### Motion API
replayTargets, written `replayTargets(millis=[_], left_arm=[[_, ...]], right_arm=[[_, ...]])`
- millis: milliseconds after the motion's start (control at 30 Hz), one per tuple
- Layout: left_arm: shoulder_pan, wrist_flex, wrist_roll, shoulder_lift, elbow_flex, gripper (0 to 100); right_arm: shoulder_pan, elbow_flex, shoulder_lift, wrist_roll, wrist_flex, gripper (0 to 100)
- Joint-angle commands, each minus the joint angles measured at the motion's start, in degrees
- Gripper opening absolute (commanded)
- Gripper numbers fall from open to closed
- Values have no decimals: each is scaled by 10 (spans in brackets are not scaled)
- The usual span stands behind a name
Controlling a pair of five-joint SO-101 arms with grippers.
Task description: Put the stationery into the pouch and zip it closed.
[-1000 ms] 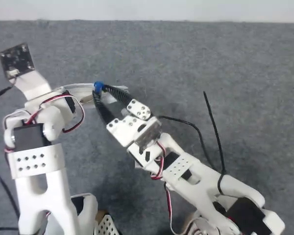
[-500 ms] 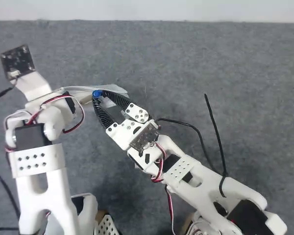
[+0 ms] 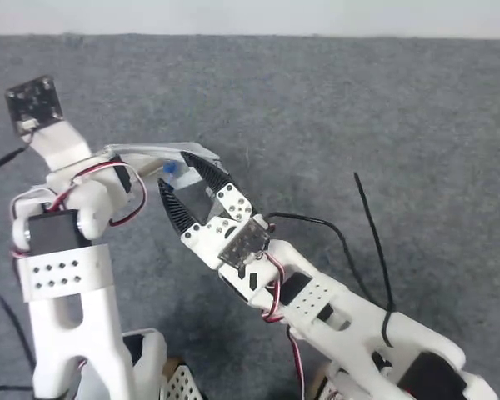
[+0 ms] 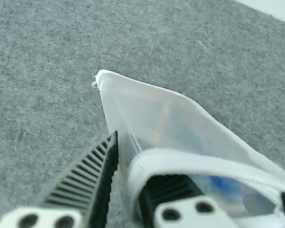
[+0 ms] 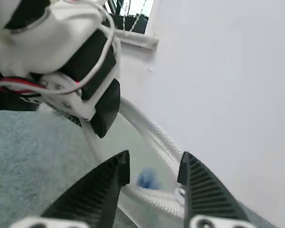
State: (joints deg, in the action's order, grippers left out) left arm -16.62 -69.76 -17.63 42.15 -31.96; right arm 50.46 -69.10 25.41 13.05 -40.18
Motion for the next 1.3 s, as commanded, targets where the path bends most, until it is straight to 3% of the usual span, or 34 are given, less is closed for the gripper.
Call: replayTargets(millis=[0, 167, 333, 567, 1000, 1267], left_arm=[[-3, 23, -6, 0, 16, 12], [-3, 23, -6, 0, 16, 12], [-3, 23, -6, 0, 16, 12], [-3, 23, -6, 0, 16, 12], [-22, 23, -6, 3, 16, 11], [-78, 23, -9, 4, 20, 10]], right_arm=[[0, -6, 57, 4, 58, 184], [0, -16, 132, -3, 135, 184], [-3, -13, 191, -62, 210, 184], [-5, -13, 262, -64, 284, 184], [-29, -1, 269, -70, 308, 184], [-93, 127, 269, -197, 526, 183]])
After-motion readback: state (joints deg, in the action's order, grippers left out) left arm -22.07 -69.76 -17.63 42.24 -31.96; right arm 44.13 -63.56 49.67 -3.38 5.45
